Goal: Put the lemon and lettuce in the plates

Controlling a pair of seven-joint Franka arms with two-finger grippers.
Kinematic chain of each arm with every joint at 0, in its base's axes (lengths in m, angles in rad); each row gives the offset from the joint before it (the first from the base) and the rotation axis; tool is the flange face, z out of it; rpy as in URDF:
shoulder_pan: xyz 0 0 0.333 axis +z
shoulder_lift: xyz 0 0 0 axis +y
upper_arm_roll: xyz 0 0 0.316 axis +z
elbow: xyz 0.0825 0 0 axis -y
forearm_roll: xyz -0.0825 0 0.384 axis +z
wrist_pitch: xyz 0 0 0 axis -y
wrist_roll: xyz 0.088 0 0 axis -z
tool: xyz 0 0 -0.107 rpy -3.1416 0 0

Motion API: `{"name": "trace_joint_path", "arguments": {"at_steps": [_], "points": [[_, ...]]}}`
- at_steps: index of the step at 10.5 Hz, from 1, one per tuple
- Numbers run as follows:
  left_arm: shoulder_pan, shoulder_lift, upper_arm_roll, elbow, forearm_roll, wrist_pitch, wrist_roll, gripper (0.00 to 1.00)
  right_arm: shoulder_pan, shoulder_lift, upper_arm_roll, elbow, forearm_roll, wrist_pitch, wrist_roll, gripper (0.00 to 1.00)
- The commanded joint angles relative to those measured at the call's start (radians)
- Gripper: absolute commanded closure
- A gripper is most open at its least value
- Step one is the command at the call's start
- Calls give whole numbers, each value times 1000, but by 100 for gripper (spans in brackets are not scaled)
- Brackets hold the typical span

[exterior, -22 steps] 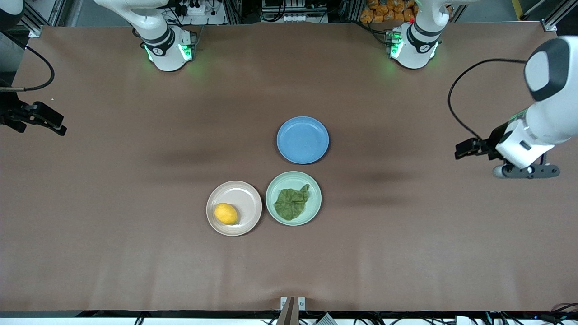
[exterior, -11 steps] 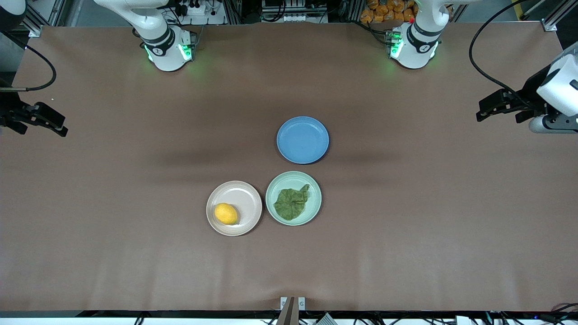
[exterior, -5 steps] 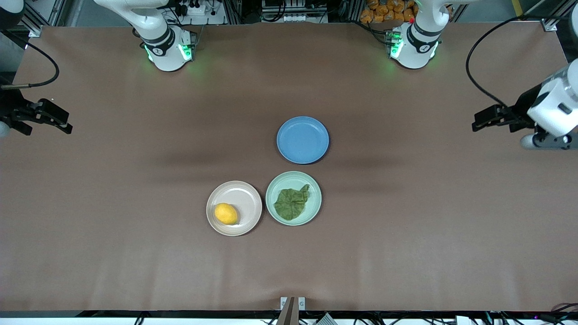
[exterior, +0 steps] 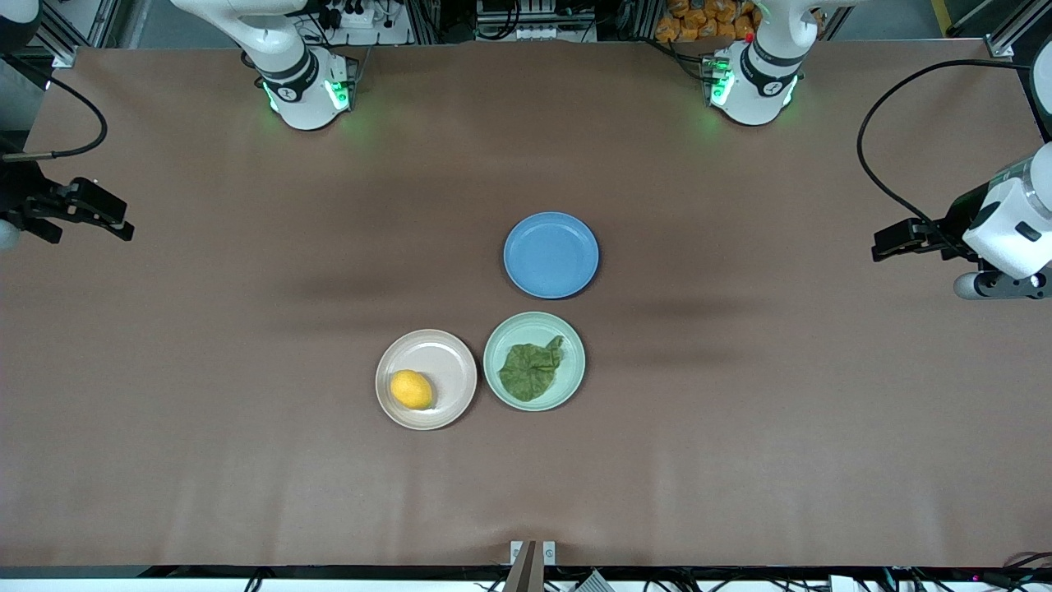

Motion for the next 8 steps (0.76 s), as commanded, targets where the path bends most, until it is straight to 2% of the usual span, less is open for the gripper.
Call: {"name": "trace_joint_path", "arguments": {"at_steps": [1,7,8], "points": [[17,-3,-56,16,47,3,3,0,-19,-35,3,-26,15,-21,-18,0],[10,-7,-54,82,9,0,-13,0,-17,-41,8,21,-2,-81,-15,0],[10,-8,-54,82,9,-2,-7,0,-7,-33,13,41,-45,-81,-12,0]]}}
